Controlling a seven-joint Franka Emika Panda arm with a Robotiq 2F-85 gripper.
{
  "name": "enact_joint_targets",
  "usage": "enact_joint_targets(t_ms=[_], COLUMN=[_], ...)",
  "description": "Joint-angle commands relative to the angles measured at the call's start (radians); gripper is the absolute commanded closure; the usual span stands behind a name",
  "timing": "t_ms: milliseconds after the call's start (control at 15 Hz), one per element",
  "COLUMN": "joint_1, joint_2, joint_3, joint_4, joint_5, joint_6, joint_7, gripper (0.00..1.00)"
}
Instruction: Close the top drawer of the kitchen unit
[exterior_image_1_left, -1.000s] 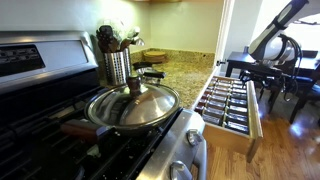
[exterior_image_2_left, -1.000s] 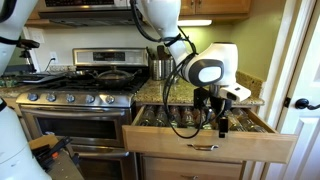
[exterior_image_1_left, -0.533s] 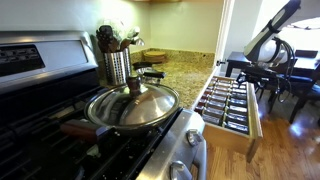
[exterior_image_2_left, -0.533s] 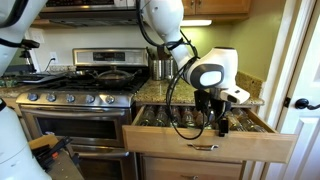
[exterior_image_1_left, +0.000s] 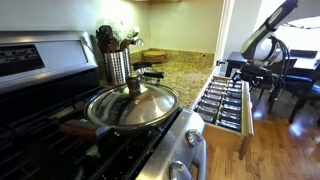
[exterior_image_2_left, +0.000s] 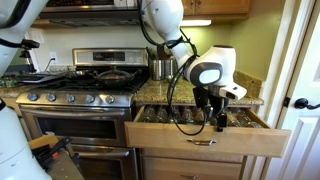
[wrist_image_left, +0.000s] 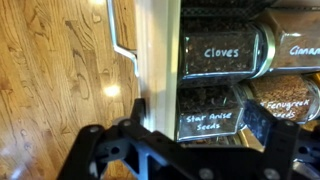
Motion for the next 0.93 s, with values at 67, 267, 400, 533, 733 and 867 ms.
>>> enact_joint_targets(t_ms=[67,267,400,533,733,867], joint_1=[-0.005,0.001,0.007,0.012,0.013,0.011], joint_2=[0.055,0.083,0.105,0.126,0.154,0.164], joint_3=[0.056,0.076,0.084,0.089,0.097,0.104], joint_4=[0.113,0.171,0.217,0.263,0.326,0.356], joint_5=[0.035,0.033,0.029,0.025,0.023,0.024], joint_6=[-0.014,-0.018,-0.021,-0.026,-0.037,-0.045], joint_7=[-0.028,-0.026,-0.022,-0.019,-0.016,-0.019], gripper=[0.00,0.00,0.00,0.00,0.00,0.00])
